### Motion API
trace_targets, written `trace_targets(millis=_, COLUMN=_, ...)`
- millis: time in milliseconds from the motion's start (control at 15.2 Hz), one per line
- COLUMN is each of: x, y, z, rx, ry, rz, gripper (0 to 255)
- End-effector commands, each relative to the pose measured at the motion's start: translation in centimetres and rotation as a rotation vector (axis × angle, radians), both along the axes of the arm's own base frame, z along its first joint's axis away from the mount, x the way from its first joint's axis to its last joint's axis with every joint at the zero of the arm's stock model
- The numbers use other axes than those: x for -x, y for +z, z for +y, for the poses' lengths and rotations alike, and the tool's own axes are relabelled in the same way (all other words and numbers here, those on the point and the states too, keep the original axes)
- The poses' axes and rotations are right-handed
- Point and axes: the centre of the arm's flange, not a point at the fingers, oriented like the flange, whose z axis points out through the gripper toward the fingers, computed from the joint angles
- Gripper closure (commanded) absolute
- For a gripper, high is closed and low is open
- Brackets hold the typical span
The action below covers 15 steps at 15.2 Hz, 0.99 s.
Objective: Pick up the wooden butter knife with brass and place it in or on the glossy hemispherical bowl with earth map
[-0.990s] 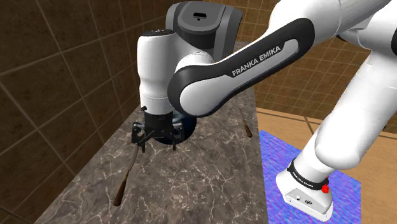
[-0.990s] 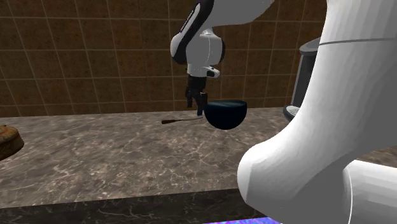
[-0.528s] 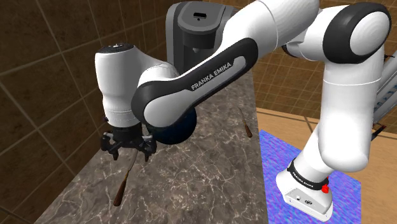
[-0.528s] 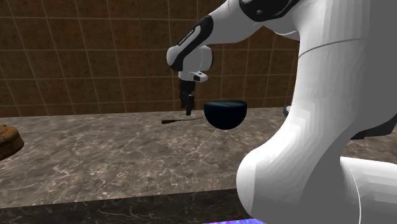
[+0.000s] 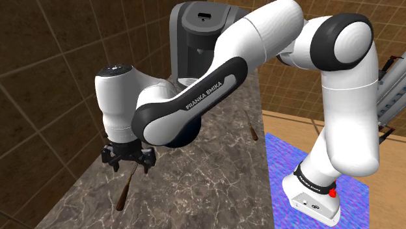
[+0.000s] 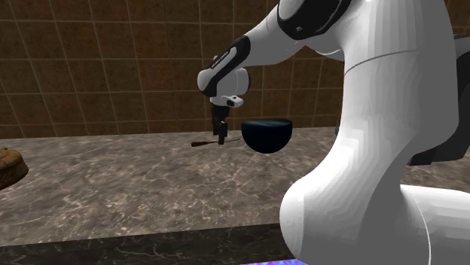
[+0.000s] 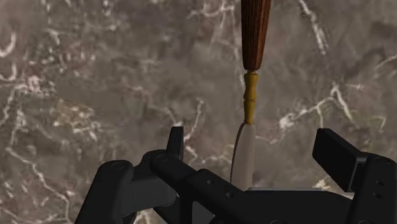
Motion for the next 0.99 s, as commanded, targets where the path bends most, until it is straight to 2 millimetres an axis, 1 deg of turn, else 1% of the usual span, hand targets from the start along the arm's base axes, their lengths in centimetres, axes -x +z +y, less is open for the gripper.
trace_targets(millis=0, x=0.00, y=-0.70, z=0.06, rx=0.000, ry=0.000, rz=0.000, gripper=0)
trace_targets(millis=462, x=-0.01, y=-0.70, z=0.06, rx=0.000, ry=0.000, rz=0.000, gripper=0)
trace_targets(millis=528, x=-0.01, y=-0.69, z=0.06, rx=0.000, ry=0.000, rz=0.000, gripper=255)
trace_targets(millis=924, x=-0.13, y=-0.83, z=0.12, rx=0.000, ry=0.000, rz=-0.001, gripper=255)
